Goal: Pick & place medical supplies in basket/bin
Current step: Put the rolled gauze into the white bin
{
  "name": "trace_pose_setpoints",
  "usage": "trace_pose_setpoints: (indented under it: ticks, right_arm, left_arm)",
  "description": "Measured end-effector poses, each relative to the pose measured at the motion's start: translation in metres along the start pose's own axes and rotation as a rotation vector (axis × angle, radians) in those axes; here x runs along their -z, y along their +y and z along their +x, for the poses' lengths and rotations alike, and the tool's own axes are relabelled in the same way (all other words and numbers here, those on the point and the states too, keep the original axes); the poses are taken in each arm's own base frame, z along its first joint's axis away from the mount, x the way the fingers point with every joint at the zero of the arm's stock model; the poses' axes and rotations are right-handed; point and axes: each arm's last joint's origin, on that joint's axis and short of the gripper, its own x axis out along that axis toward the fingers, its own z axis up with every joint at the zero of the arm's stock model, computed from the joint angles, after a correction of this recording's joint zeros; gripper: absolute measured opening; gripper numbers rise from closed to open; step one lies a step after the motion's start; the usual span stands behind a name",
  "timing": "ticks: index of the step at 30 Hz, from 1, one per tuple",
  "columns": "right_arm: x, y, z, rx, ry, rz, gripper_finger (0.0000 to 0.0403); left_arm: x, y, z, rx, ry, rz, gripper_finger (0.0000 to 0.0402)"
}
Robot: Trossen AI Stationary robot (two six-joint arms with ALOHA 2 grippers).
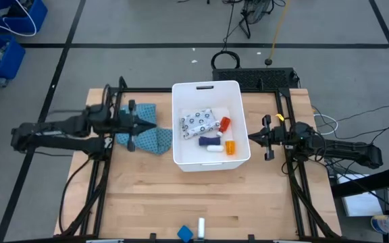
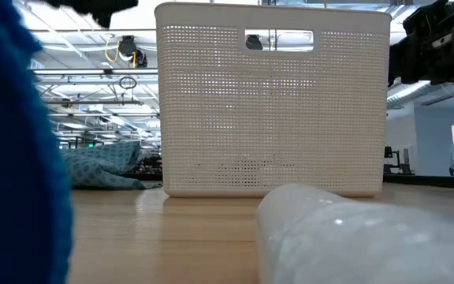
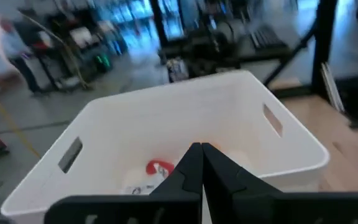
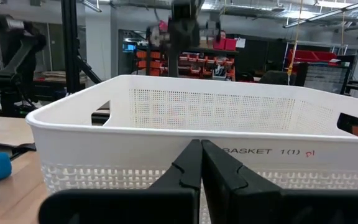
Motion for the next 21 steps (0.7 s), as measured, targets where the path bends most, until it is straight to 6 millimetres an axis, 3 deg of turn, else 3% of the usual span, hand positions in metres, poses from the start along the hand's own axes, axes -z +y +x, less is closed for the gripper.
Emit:
trace_pose_setpoints:
  ticks: [3,7,21]
  right_arm:
    - [-0.001,0.0,0.0,0.001,-0.007,-0.004,0.0]
    - [-0.001,0.0,0.0,0.001,-0.008,-0.015,0.0]
    - [-0.001,0.0,0.0,0.001,-0.008,-0.008,0.0]
  left_arm:
    - [0.036,-0.008,-0.003,0.005,-0.11,-0.033,0.0002]
    - [0.069,-0.013,-0.008,-0.026,-0.175,-0.052,0.0001]
    - [0.132,-0.025,-0.013,-0.032,-0.203,-0.029,0.0001]
